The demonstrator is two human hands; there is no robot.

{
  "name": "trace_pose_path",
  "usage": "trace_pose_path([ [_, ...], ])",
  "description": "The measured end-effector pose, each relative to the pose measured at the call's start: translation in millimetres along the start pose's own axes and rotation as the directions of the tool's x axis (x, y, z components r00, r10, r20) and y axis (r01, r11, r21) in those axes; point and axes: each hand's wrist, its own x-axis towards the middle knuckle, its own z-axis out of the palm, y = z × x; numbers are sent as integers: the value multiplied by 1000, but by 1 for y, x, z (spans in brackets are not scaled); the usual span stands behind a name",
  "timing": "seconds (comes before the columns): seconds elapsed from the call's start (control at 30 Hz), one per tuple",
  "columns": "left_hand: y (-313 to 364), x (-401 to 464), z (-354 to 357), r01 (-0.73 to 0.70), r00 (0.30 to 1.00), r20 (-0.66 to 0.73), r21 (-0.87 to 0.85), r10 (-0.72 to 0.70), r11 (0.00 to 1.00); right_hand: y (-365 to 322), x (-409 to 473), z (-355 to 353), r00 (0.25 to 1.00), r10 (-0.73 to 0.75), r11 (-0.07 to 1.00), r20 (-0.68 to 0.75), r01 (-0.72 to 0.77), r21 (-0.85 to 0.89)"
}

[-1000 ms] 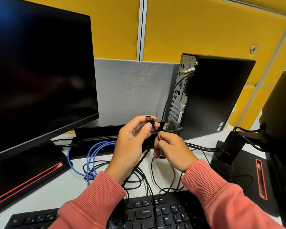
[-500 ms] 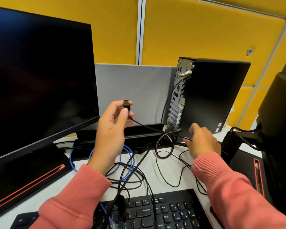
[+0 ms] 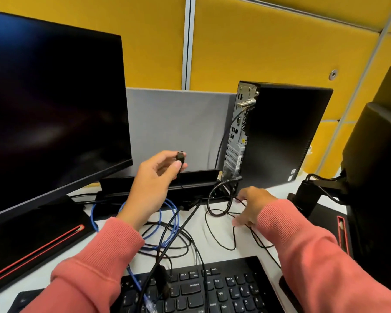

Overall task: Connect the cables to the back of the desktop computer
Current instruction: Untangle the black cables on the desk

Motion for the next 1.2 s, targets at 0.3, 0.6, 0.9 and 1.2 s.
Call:
trace_pose_path([
  [0.3, -1, 32, 38, -53, 991, 120, 13, 51, 999, -32, -35, -111, 890, -115, 970, -440, 196, 142],
  [0.6, 1, 73, 77, -122, 984, 137, 52, 114, 991, -43, 58, -123, 314, 150, 749, -937, 583, 315],
  [0.9, -13, 109, 97, -100, 995, 33, 51, 99, 994, -24, 119, -133, 212, 88, 757, -973, 621, 204],
  [1.2, -46, 130, 118, -64, 997, 37, 67, 62, 996, -25, 145, -125, 31, 142, 732, -989, 669, 126],
])
